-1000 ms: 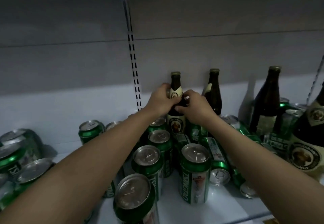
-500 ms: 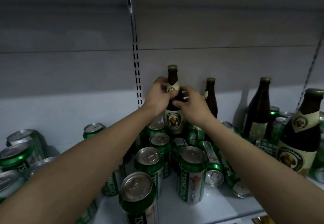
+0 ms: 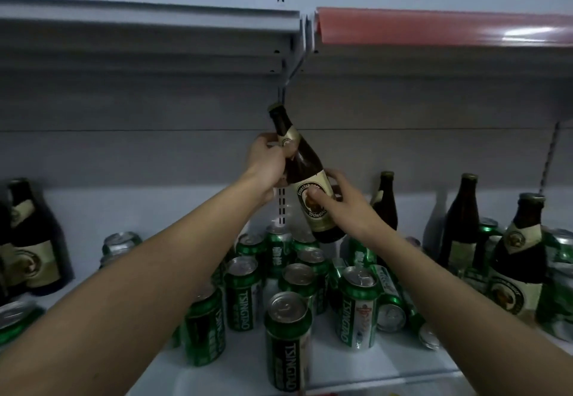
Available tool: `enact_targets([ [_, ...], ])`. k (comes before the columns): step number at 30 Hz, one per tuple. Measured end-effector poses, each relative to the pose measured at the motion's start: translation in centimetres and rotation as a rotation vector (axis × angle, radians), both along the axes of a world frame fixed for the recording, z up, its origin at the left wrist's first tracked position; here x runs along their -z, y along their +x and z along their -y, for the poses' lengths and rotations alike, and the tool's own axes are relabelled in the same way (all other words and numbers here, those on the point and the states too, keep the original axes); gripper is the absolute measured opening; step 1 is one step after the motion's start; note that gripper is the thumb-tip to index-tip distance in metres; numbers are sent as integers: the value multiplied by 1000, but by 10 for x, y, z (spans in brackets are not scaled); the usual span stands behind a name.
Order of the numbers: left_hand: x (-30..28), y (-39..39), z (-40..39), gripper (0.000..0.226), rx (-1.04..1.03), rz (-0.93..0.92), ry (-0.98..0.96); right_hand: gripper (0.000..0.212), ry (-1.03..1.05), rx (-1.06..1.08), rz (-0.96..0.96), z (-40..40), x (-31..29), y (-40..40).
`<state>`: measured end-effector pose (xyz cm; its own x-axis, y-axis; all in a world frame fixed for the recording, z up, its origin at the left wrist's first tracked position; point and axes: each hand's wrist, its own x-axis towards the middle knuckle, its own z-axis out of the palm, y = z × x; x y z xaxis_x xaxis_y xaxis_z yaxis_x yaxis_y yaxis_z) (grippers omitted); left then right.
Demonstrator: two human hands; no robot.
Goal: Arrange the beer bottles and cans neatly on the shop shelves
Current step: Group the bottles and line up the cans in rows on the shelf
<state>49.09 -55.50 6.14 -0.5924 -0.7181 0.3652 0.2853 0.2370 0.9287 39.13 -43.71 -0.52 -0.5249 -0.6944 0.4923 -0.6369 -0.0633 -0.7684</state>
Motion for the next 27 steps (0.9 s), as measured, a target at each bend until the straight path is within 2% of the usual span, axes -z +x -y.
enact_targets([
  [4,-4,34,-3,29,-7,8,41,39,-57,-55,53,5,7,23],
  [10,3,84,1,33,-68,-7,-15,45,-97,-150,104,16,1,67],
  [13,10,108,3,46,-80,60,-66,36,-115,-214,161,23,-3,92],
  [16,13,132,5,62,-96,165,-116,41,-115,-240,208,32,-3,116],
  [18,13,148,6,67,-113,157,-124,44,-98,-259,224,38,-4,132],
  [27,15,215,40,59,-293,60,-176,41,17,-376,226,77,-13,189],
])
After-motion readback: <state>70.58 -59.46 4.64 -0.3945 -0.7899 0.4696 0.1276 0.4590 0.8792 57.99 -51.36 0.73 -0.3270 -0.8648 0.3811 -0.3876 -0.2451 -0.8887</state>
